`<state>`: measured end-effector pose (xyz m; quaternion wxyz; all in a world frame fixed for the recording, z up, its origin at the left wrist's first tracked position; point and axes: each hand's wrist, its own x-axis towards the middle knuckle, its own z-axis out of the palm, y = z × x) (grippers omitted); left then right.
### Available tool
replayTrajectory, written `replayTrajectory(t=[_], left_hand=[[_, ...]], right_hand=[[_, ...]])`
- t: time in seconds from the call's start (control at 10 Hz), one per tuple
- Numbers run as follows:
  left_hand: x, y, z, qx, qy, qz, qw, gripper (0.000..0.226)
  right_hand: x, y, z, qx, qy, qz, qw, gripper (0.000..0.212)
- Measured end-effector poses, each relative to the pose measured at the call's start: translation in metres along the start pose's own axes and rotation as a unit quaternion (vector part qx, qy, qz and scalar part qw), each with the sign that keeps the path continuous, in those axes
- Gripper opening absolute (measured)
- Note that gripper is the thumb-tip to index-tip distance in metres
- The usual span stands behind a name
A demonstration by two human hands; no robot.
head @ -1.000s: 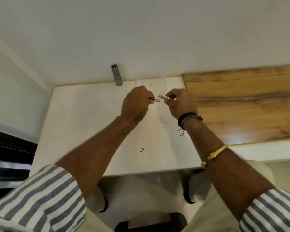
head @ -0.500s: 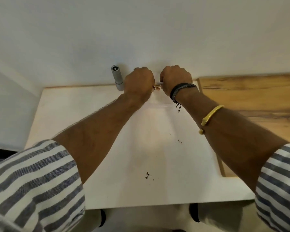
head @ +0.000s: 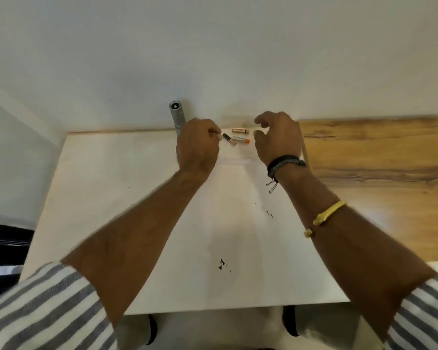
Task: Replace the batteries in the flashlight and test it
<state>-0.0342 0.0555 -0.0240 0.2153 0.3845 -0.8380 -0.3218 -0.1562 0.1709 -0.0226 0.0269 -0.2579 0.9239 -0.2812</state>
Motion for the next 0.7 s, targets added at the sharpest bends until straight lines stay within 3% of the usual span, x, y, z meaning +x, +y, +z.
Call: replayTrajectory(t=[0.1, 0.3, 0.7], left_hand=[[-0.02, -0.004, 0.006, -0.046, 0.043, -0.088, 0.994, 0.018], [-0.028, -0.003, 0.015, -0.137, 0.038, -0.173, 0.975, 0.021], [-0.037, 0.003, -0.002, -0.135, 0.002, -0.176, 0.975, 0.032]], right_hand=[[-0.024, 0.009, 0.004, 0.049, 0.033, 0.059, 0.997, 0.038], [-0.044, 0.014, 0.014, 0.143, 0.029, 0.14, 0.979, 0.044], [-0.048, 0.011, -0.005, 0.131, 0.012, 0.114, 0.985, 0.041]])
